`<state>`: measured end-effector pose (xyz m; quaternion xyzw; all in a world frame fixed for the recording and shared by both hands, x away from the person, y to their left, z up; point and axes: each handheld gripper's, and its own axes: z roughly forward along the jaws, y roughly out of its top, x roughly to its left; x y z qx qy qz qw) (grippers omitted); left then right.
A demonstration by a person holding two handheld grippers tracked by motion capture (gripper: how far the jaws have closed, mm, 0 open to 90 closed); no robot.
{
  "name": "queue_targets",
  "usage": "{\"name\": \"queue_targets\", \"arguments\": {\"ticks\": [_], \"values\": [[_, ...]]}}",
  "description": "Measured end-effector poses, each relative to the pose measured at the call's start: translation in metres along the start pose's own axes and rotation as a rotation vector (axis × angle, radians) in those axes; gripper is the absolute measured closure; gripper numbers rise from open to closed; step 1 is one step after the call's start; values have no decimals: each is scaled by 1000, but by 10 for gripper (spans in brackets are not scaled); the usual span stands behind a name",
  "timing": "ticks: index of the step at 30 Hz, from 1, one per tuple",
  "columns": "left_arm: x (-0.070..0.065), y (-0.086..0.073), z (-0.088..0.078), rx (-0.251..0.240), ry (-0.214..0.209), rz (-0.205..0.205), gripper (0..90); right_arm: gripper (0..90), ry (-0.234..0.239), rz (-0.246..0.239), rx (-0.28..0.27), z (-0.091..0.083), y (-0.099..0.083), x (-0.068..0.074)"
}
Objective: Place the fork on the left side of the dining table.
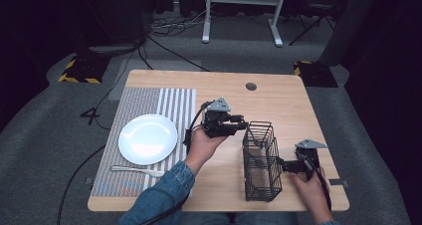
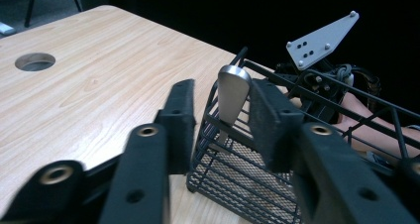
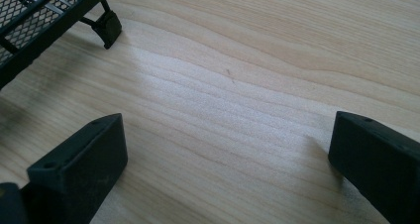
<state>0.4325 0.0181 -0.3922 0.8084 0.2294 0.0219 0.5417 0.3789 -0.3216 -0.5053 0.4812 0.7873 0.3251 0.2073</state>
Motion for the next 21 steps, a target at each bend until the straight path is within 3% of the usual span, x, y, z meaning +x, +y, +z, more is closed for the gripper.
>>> {"name": "queue_targets", "arguments": {"ticks": [4,10,21], "values": [[-2,2,1,13,2,4,771,17,0,0,0,0,0,0],[-1,4,1,17,-13,-16,787,18,1,0,-1,0,0,0],[-9,19,-6,7,-17,31,867,19,0,-2,-3,0,0,0]]}}
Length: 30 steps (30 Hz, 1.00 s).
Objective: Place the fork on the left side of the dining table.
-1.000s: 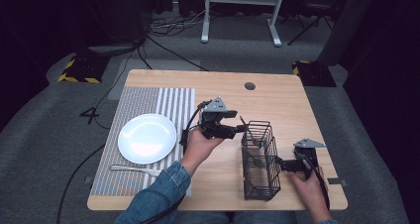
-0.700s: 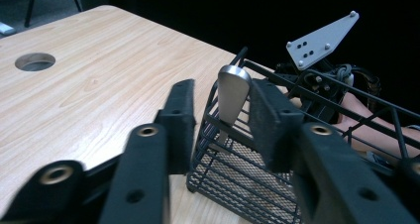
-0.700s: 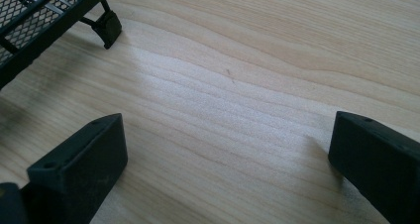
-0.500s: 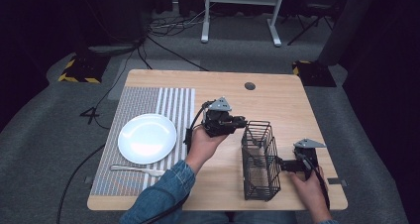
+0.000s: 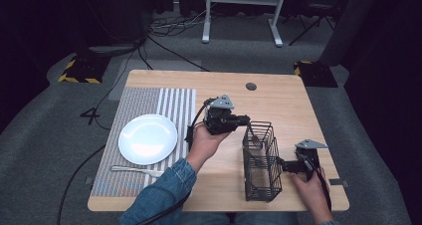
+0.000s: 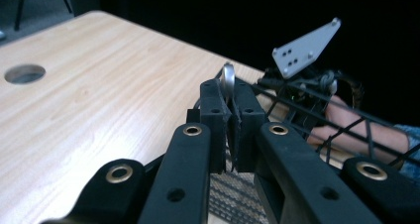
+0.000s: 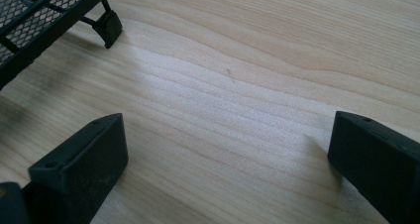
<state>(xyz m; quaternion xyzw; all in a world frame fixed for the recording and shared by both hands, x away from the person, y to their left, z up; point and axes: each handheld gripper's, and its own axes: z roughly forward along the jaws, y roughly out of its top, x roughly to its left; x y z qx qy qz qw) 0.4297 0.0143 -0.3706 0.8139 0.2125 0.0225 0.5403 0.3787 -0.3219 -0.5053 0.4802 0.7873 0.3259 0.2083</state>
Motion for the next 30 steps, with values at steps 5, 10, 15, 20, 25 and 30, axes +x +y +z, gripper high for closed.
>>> {"name": "queue_targets", "arguments": {"ticks": [5,10,15,20,25,30], "values": [[-4,9,-5,3,4,19,867,19,0,0,0,0,0,0],[-9,19,-12,0,0,32,867,19,1,0,0,0,0,0],[-13,31,-19,5,0,49,867,20,1,1,0,0,0,0],[-17,43,-27,10,-2,66,867,21,1,-1,-1,0,0,0],[-21,55,-37,10,-8,82,867,21,1,-1,-1,0,0,0],[-27,65,-47,7,-14,102,867,21,1,-2,-1,0,0,0]]}}
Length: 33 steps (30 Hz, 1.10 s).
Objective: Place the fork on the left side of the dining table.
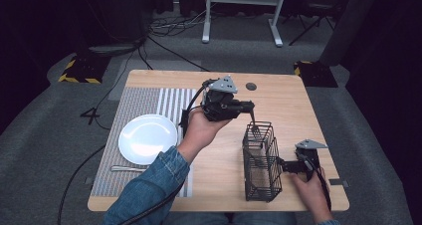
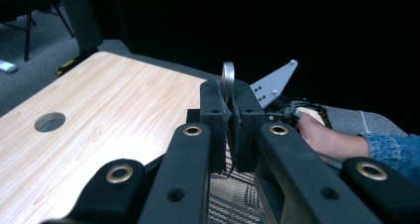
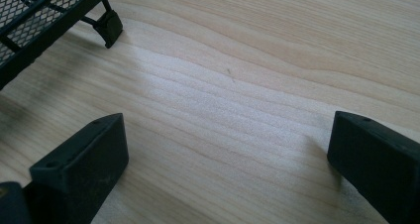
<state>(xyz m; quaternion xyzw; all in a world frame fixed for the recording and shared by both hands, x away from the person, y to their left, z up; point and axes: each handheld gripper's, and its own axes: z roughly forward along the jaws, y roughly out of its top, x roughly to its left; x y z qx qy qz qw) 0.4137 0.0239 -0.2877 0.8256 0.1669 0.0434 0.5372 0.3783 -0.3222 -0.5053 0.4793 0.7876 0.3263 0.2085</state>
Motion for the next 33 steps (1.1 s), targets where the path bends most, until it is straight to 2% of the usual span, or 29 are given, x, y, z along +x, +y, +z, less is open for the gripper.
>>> {"name": "queue_targets", "arguments": {"ticks": [4,11,25,29,33], "values": [[-3,7,-9,4,4,18,867,21,0,0,0,0,0,0],[0,12,-29,-22,30,7,867,22,-3,6,1,0,0,1],[8,-2,-67,-55,110,-33,867,22,-6,7,1,0,0,1],[12,-7,-86,-70,156,-49,867,21,-6,6,1,0,0,1],[15,-9,-97,-79,183,-60,867,22,-6,6,1,0,1,1]]}}
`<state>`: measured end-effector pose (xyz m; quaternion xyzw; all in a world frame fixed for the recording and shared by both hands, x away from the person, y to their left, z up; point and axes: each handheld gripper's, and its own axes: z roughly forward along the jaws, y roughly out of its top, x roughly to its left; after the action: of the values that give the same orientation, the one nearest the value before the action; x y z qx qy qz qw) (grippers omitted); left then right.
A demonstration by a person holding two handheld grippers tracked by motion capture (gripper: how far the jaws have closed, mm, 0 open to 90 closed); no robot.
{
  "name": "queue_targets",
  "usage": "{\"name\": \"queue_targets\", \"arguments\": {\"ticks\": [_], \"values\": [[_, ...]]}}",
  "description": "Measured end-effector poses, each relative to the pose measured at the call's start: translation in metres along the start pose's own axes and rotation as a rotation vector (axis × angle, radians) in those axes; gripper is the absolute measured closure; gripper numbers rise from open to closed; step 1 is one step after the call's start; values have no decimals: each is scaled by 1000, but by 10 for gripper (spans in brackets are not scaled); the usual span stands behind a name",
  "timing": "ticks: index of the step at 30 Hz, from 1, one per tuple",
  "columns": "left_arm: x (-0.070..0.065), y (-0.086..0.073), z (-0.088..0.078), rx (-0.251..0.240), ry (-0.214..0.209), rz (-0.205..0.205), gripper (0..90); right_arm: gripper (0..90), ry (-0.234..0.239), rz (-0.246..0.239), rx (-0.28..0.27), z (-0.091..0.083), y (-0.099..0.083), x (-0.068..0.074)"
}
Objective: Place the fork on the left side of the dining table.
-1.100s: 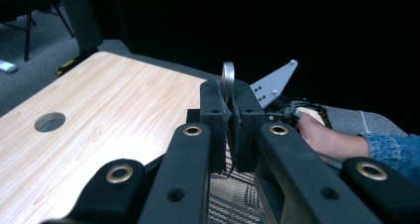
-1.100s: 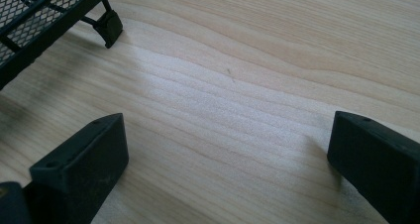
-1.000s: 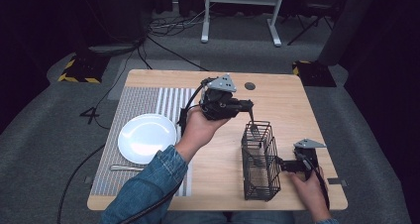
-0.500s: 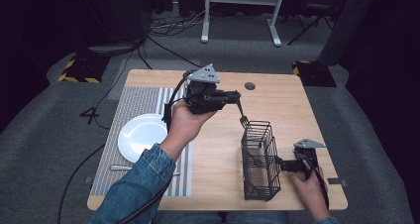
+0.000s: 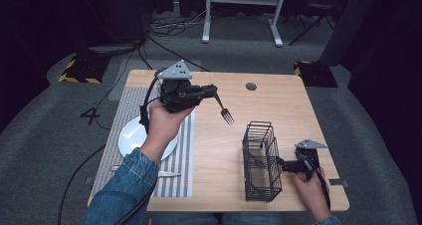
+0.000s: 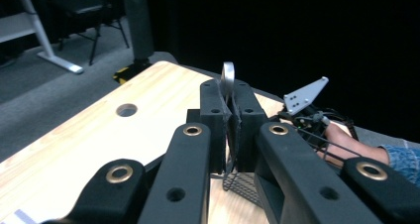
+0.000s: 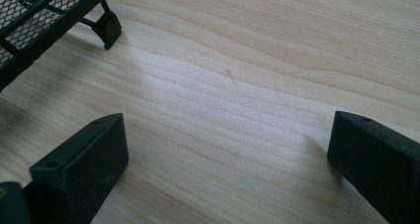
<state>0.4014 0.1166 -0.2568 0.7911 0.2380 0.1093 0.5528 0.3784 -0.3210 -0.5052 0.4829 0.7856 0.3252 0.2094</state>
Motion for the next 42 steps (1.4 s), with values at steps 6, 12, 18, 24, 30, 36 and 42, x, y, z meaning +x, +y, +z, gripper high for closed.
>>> {"name": "queue_targets", "arguments": {"ticks": [6,12,18,24,30,36,42], "values": [[11,-2,-19,-17,52,-16,867,21,0,0,0,0,0,0],[25,-6,-37,-31,103,-38,867,22,0,0,0,0,0,0],[40,-9,-46,-28,145,-52,867,22,0,0,0,0,0,0],[57,-12,-52,-27,176,-60,867,22,0,0,0,0,0,0],[76,-17,-59,-35,194,-78,867,22,0,0,0,0,0,0],[93,-22,-66,-37,210,-89,867,22,0,0,0,0,0,0],[109,-30,-69,-35,220,-103,867,22,-1,0,0,0,0,0]]}}
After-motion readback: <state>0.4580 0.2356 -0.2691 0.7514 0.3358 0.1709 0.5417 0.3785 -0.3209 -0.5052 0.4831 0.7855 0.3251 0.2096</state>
